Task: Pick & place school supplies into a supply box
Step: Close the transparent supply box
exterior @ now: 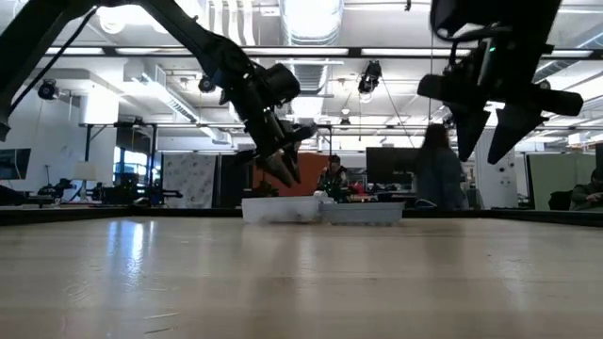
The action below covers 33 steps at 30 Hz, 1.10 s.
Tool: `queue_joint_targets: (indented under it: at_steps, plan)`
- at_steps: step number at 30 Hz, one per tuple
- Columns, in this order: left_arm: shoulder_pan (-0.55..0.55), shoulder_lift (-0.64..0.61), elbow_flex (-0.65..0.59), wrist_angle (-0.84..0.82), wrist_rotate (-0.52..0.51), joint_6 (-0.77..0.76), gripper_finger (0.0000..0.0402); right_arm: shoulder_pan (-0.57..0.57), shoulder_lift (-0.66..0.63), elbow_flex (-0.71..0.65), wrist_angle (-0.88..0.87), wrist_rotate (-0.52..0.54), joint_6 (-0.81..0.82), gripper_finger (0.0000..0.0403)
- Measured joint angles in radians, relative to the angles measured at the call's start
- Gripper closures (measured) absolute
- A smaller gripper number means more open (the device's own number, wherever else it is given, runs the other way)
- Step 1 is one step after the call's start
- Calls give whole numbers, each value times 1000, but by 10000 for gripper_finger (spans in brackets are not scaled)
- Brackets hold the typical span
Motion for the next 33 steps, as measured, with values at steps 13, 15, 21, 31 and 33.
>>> queue_joint_targets:
  at_steps: [13,15,21,31,33]
  plan:
    - [72,-146,-48,-108,-112,328,318,-450,-36,-90,293,-174,-316,209]
    - [103,-150,-77,-128,-113,340,318,-503,-30,-132,361,-202,-313,209]
    - [204,-157,-191,-122,-111,324,317,-582,-25,-239,532,-269,-274,221]
    - [275,-166,-333,33,-59,365,317,-586,85,-287,750,-248,-221,239]
    - [275,-165,-372,94,-58,351,317,-597,122,-279,767,-246,-217,243]
